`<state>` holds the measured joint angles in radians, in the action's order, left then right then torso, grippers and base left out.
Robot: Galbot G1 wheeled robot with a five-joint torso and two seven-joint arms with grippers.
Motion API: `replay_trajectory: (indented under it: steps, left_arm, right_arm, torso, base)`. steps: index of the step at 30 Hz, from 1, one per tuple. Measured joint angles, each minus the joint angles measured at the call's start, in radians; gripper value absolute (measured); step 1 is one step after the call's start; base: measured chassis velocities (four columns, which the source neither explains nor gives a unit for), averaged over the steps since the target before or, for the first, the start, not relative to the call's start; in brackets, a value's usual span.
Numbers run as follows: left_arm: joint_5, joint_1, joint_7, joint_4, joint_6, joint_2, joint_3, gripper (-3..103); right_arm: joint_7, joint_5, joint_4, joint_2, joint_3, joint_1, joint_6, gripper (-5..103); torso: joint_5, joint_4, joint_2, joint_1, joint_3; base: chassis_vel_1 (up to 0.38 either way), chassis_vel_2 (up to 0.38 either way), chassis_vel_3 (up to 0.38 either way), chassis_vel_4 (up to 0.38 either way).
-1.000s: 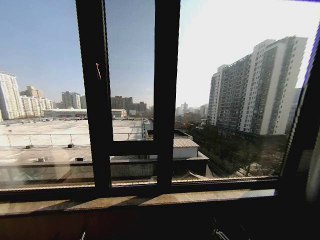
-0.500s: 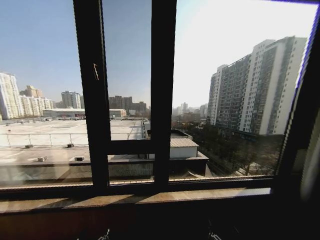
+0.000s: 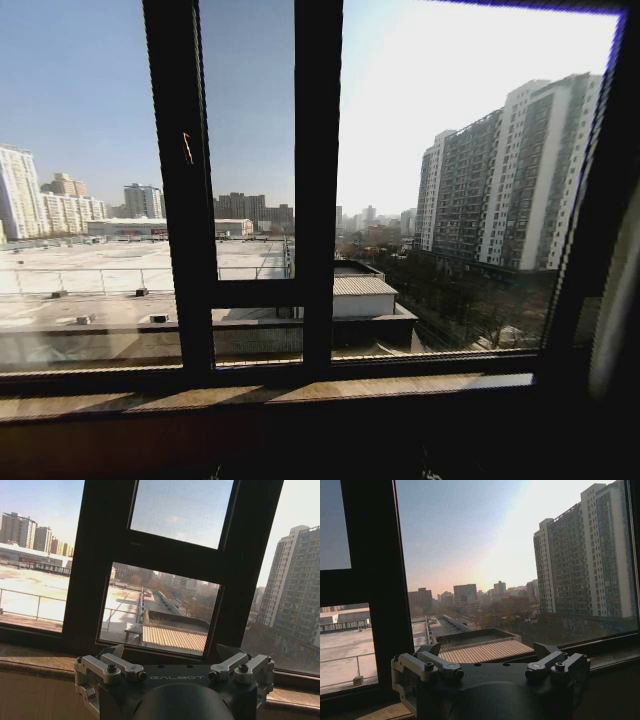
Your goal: Open the curtains by pulling them apart, changing their state from closed to fully open.
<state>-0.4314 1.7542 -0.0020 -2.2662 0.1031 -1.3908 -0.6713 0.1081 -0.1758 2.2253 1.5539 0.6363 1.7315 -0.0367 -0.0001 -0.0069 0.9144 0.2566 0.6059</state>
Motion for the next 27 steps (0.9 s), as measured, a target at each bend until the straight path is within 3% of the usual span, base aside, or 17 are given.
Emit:
replay_trajectory:
  steps: [27]
  left_arm:
    - [0.041, 0.002, -0.030, -0.005, -0.002, 0.012, -0.048, 100]
  right_arm:
    - [0.009, 0.004, -0.004, 0.009, 0.026, 0.020, -0.032, 100]
  torso:
    - [0.0000, -0.0001, 0.000, 0.000, 0.000]
  base:
    - [0.011, -0.040, -0.014, 0.041]
